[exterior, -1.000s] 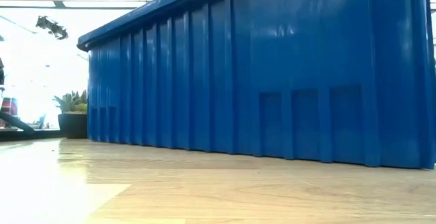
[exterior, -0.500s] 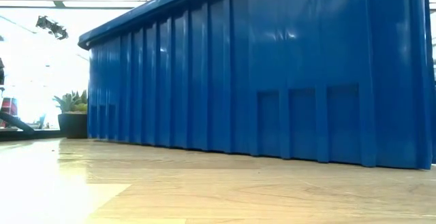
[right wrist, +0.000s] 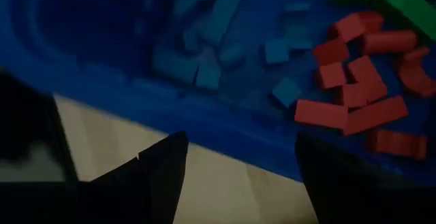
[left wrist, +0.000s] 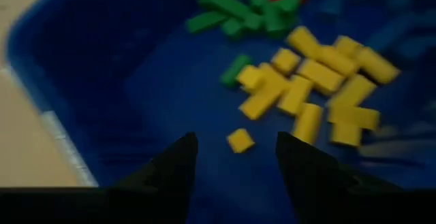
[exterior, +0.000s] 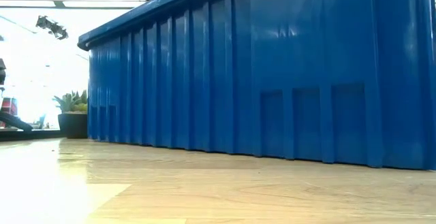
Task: Sort blocks
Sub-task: Adjust the blue bin
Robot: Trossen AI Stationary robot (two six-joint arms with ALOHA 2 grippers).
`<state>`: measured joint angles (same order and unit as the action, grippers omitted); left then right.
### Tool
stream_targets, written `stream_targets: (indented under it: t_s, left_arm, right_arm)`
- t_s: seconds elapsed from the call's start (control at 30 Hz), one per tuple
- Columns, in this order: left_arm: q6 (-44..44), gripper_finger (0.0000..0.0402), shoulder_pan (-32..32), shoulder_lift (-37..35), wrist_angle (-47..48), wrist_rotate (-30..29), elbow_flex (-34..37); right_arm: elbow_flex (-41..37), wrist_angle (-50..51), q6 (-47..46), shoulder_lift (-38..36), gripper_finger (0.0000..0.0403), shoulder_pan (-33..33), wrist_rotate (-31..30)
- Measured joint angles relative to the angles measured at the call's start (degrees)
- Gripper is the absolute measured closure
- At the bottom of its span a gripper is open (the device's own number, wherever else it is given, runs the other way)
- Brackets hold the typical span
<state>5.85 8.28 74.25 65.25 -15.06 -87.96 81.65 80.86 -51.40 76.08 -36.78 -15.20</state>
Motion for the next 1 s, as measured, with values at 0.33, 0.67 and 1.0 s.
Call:
stream_targets:
  t_s: [0.33,0.67,1.0]
  left_arm:
    - [-6.81,0.0191,17.27,-0.05,-2.34,-1.75,0.04]
    - [-6.0,0.0191,27.56,4.35,-1.57,5.61,0.09]
    - [-2.97,0.0191,31.45,9.59,-2.4,10.62,0.09]
  right_arm:
    - [0.0,-2.95,-23.54,-10.76,0.0156,0.03,-7.79]
    - [0.02,0.55,-47.07,-11.47,0.0185,-0.28,-2.85]
    - [-0.88,1.4,-61.41,-5.84,0.0212,-2.47,-5.1]
